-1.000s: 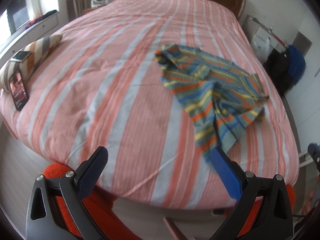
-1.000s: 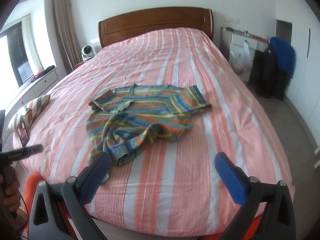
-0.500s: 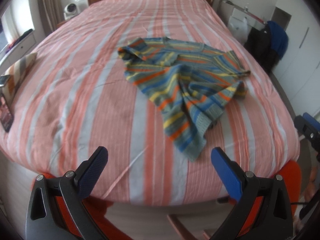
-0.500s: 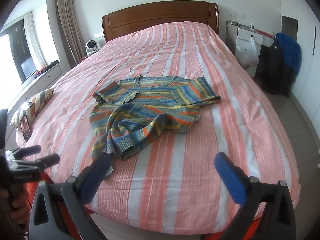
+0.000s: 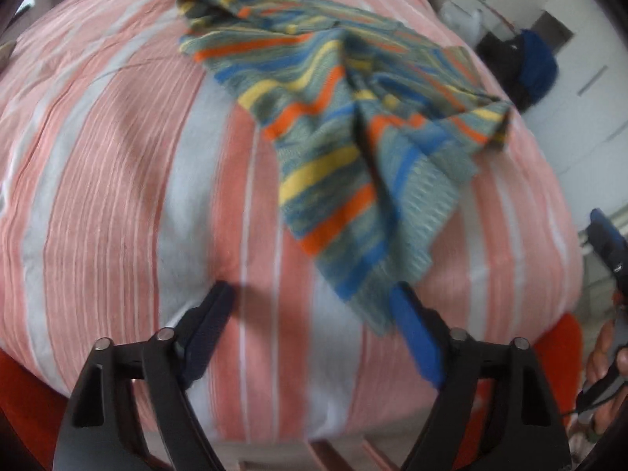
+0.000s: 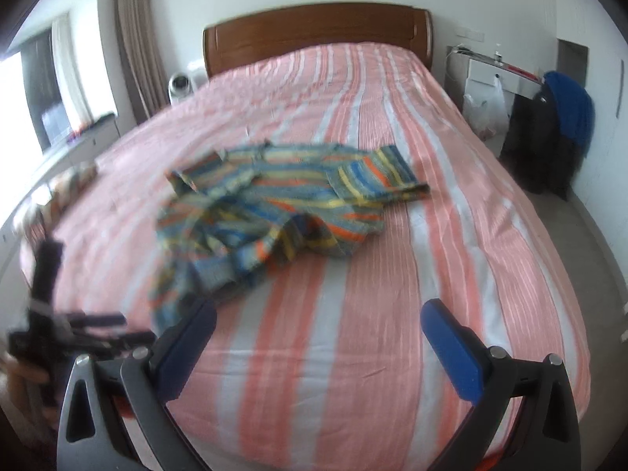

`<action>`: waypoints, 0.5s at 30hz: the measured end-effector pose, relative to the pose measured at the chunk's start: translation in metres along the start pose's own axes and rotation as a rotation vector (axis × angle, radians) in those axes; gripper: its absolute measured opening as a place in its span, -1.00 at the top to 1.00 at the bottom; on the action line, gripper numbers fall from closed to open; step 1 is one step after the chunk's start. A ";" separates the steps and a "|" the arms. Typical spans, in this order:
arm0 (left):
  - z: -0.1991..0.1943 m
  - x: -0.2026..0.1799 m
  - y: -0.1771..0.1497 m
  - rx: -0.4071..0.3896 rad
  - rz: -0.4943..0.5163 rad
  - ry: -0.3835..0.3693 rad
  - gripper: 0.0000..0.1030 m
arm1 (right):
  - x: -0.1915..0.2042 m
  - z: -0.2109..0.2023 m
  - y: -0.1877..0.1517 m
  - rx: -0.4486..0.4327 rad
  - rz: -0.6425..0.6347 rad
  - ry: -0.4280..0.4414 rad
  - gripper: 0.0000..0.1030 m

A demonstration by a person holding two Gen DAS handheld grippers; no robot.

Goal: Fold small clothes
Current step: 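Grasp the sweater hem with the left tool while the right tool grasps the hem beside it, then pull the hem with both tools to spread the sweater flat, then open both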

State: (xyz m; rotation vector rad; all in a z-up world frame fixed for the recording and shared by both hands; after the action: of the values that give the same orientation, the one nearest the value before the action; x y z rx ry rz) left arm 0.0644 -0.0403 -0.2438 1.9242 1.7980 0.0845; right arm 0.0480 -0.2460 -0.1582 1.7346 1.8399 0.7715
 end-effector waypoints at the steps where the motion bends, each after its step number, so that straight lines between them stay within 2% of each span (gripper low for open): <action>1: -0.002 -0.002 0.004 -0.034 -0.004 -0.001 -0.53 | 0.000 0.015 -0.003 0.017 -0.021 0.017 -0.97; 2: -0.003 -0.004 0.006 -0.052 -0.004 -0.002 -0.22 | 0.001 0.030 -0.006 0.039 -0.032 0.057 -0.82; 3: -0.003 -0.006 0.009 -0.065 -0.003 -0.012 0.06 | 0.004 0.040 -0.007 0.054 -0.032 0.096 -0.53; 4: -0.001 -0.008 0.012 -0.067 -0.003 -0.032 0.96 | 0.006 0.051 -0.008 0.067 -0.028 0.137 -0.41; 5: 0.002 -0.009 0.015 -0.049 -0.018 -0.063 0.95 | 0.013 0.067 -0.006 0.082 -0.026 0.186 -0.27; 7: -0.002 0.000 0.018 -0.034 -0.086 -0.110 0.97 | 0.029 0.088 -0.006 0.100 -0.042 0.261 -0.20; 9: -0.018 0.013 0.020 -0.061 -0.114 -0.109 0.97 | 0.053 0.106 -0.010 0.128 -0.078 0.340 -0.14; 11: -0.034 0.027 0.021 -0.087 -0.119 -0.096 0.98 | 0.075 0.115 -0.010 0.116 -0.097 0.397 -0.13; 13: -0.046 0.041 0.023 -0.105 -0.143 -0.091 0.98 | 0.087 0.122 -0.008 0.107 -0.117 0.401 0.14; 14: -0.051 0.049 0.022 -0.112 -0.151 -0.090 0.98 | 0.089 0.124 -0.008 0.120 -0.114 0.399 0.54; 15: -0.059 0.055 0.022 -0.117 -0.157 -0.096 0.98 | 0.087 0.123 -0.008 0.138 -0.093 0.417 0.67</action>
State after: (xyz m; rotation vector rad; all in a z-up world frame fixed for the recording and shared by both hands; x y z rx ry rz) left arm 0.0691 0.0307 -0.1993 1.6727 1.8316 0.0414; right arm 0.1211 -0.1513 -0.2494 1.6463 2.2777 1.0524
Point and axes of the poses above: each gripper's, at about its wrist camera, not at the fingertips, and z roughly the way its jaws point, x to its left, y to its top, the point moved 7 cm from there along z, roughly the way its jaws point, and after that the axes turned 1 degree about -x, right-handed, at the moved point
